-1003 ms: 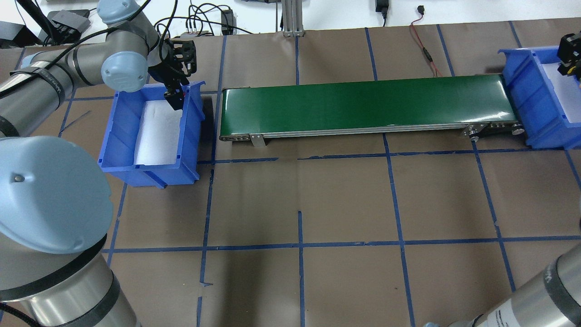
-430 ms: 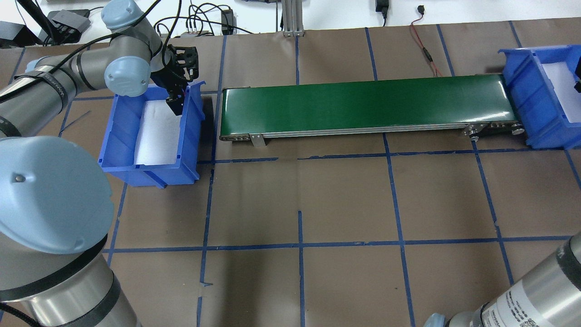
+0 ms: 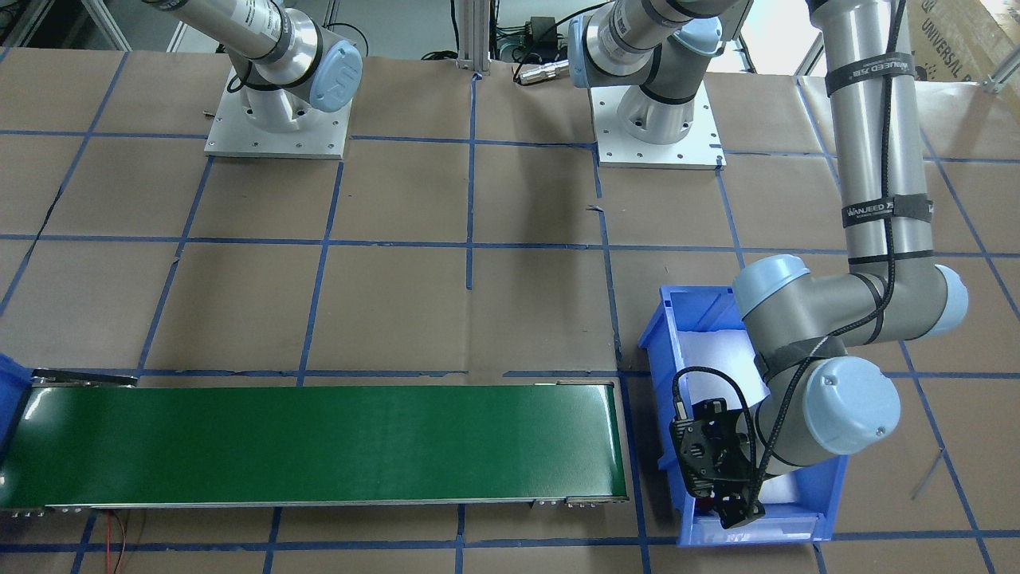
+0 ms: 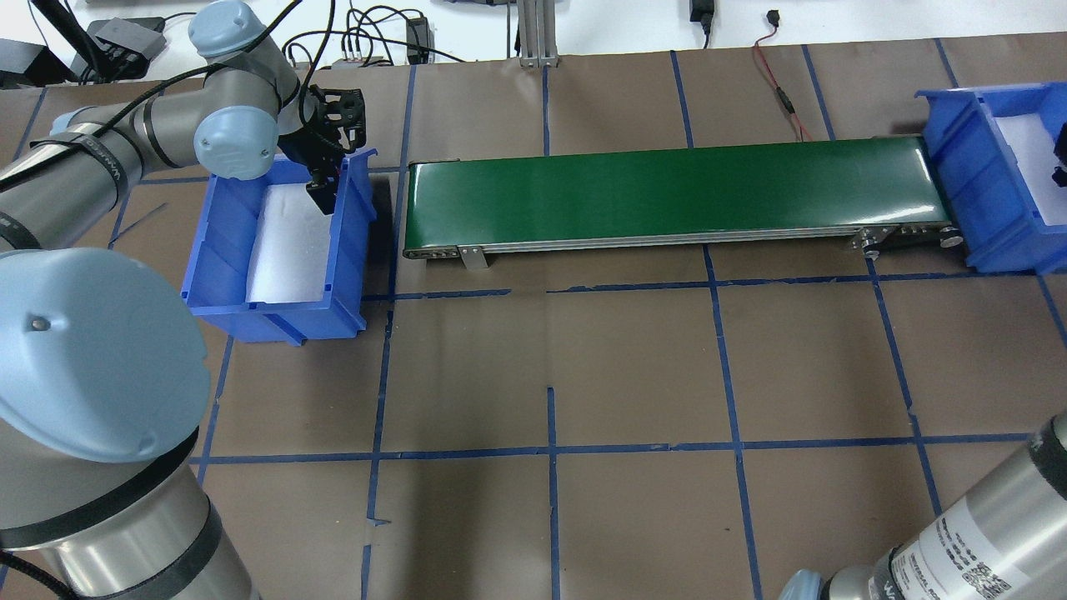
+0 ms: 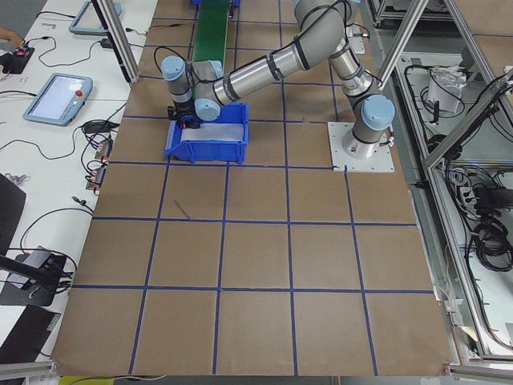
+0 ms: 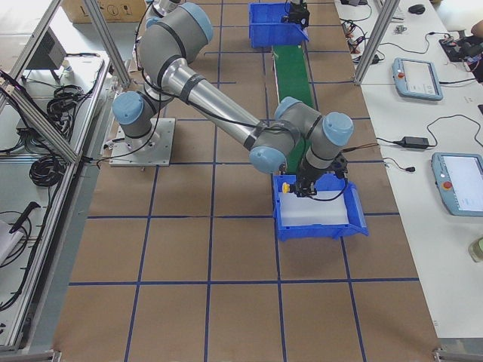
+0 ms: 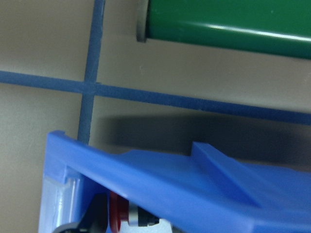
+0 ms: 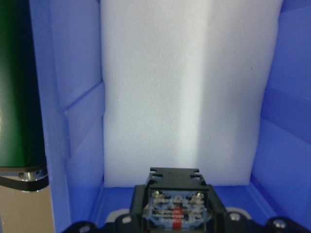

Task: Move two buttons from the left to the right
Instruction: 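Lower yellow button into bin with right gripper while left lifts red button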

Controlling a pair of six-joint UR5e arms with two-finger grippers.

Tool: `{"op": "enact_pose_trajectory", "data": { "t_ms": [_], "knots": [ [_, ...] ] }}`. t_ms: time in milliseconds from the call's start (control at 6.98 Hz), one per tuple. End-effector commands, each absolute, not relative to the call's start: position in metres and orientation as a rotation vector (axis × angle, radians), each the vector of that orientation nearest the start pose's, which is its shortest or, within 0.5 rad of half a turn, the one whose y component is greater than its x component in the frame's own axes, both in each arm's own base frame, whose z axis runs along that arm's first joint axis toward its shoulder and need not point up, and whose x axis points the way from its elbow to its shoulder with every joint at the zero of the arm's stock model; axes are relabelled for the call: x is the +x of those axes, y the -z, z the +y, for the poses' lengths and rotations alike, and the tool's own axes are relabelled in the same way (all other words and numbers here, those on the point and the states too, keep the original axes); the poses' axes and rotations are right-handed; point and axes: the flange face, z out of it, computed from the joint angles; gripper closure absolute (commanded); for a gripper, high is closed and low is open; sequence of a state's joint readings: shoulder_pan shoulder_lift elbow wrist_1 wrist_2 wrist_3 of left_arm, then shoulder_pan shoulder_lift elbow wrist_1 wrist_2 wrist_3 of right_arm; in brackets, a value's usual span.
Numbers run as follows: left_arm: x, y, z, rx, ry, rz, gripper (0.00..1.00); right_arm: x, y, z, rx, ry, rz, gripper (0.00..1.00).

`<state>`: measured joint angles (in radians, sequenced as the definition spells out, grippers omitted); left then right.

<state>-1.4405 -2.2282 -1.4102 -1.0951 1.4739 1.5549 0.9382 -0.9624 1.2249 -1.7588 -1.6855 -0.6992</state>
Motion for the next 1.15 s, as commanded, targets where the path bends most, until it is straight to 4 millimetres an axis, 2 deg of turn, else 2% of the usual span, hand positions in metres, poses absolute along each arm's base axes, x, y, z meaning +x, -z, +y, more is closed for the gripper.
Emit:
{"op": "enact_pose_trajectory", "data": {
  "t_ms": [0, 430, 717, 1003],
  "knots": [
    [-0.051, -0.21, -0.715, 2.114, 0.103, 2.435, 0.02, -0.33, -0.279, -0.652, -0.109, -0.212, 3.168, 0.92],
    [-0.05, -0.21, -0.716, 2.119, 0.103, 2.425, 0.59, -0.336, -0.249, -0.66, -0.109, -0.212, 3.168, 0.92],
    [-0.048, -0.217, -0.717, 2.11, 0.11, 2.417, 0.64, -0.338, -0.238, -0.663, -0.109, -0.206, 3.171, 0.92],
    [-0.045, -0.236, -0.714, 2.094, 0.127, 2.407, 0.64, -0.34, -0.22, -0.668, -0.11, -0.215, 3.166, 0.91]
  ]
}}
